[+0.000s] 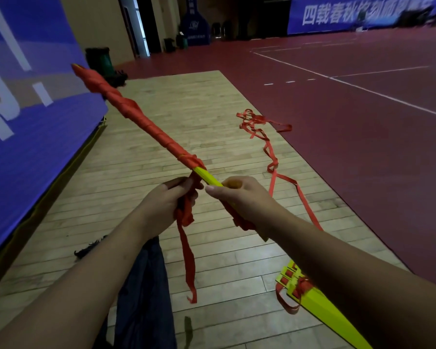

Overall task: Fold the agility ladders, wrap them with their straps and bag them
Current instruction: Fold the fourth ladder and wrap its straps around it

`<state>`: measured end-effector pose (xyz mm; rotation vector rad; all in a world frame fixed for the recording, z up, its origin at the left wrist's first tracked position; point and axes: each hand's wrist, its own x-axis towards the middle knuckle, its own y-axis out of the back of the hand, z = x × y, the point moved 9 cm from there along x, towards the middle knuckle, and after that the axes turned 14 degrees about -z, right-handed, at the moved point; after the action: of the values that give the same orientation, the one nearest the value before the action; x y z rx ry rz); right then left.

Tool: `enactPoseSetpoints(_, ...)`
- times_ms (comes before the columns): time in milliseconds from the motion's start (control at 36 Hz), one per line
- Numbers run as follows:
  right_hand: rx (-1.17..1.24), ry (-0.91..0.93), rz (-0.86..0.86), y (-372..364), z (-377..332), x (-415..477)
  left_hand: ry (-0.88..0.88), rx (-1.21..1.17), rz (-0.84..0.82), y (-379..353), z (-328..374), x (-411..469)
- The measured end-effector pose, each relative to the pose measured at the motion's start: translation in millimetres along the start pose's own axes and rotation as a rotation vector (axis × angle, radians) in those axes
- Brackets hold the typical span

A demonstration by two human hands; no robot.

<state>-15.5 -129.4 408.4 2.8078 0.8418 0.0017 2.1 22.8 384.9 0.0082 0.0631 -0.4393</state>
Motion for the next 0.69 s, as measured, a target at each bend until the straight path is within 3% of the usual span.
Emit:
enactPoseSetpoints(111,0.053,0.026,-0.008,8.2,-2.5,-5.0,0.025,-0.194,-0.082,-1.0,-3.6,0.0)
enactPoseSetpoints(167,0.092,0.039,0.009,13.5,-4.6,-5.7,0.103,-0.034,-0.083,5.1,-10.0,-2.7)
enactPoseSetpoints(222,0.134,0.067,0.043,22.5,-9.3,-6.5,0.257,0.277,-0.099,11.2,-25.2,-6.3)
enactPoseSetpoints(278,0.179,0.099,0.076,32.8,-14.5,-7.3,0.418,0.535,-0.222,8.3,-44.9,-11.9)
enactPoseSetpoints(361,0.221,0.112,0.113,45.6,-17.5,-8.9,0.505,0.552,-0.346,-0.7,-61.9,-16.1)
enactPoseSetpoints(556,0.319,-0.041,0.042,47.5,3.9,-6.0,0.220,0.504,-0.019,6.1,-32.1,6.4)
enactPoseSetpoints(694,0.414,-0.150,-0.274,15.0,16.9,-6.2,-0.049,-0.120,0.089,-4.9,-8.2,17.4)
